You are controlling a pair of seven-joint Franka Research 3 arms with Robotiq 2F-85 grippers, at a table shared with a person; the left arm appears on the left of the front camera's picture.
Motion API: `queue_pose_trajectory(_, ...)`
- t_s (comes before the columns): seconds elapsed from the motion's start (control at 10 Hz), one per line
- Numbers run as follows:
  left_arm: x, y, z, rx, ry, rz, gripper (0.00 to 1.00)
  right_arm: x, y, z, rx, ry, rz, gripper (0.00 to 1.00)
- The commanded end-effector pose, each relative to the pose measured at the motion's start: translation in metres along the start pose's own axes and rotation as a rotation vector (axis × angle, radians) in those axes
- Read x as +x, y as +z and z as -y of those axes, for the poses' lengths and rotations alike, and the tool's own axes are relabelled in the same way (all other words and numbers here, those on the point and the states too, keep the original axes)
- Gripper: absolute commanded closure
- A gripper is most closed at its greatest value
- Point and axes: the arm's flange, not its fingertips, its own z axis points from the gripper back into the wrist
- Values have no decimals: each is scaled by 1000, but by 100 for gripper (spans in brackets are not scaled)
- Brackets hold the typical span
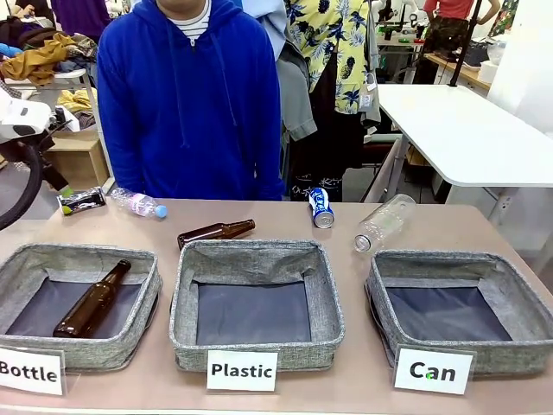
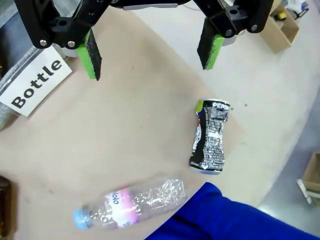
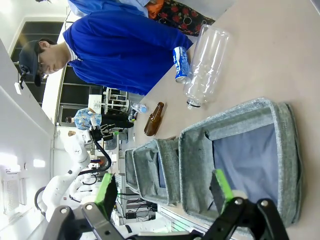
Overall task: Sort the can waste into the basket.
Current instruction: Pick up the can waste from the table and place it in the right Fabric basket.
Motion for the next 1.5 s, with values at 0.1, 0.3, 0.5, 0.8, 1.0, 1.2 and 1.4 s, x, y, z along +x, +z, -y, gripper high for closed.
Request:
queue_pose_trajectory(0.1, 3, 3, -2, -24, -5, 7, 0, 1, 1, -1, 18, 25, 6, 0)
queue_pose_trajectory(0.3, 18, -7, -21, -28, -84, -24, 0, 1, 1, -1, 18, 25, 6, 0)
queue_pose_trajectory(0.5, 5, 1, -55, -167, -210, 52, 0, 1, 1, -1, 18, 25, 6, 0)
queue_pose_trajectory(0.8, -81, 68, -148, -326, -70, 239, 0, 1, 1, -1, 18, 25, 6, 0)
queue_pose_trajectory(1.0, -145, 97, -206, -397, 141, 390, 0, 1, 1, -1, 18, 25, 6, 0)
queue_pose_trajectory(1.2, -203, 110, -243, -440, 257, 447, 0, 1, 1, -1, 18, 25, 6, 0)
queue_pose_trajectory(1.4, -258, 113, -254, -496, 279, 574, 0, 1, 1, -1, 18, 25, 6, 0)
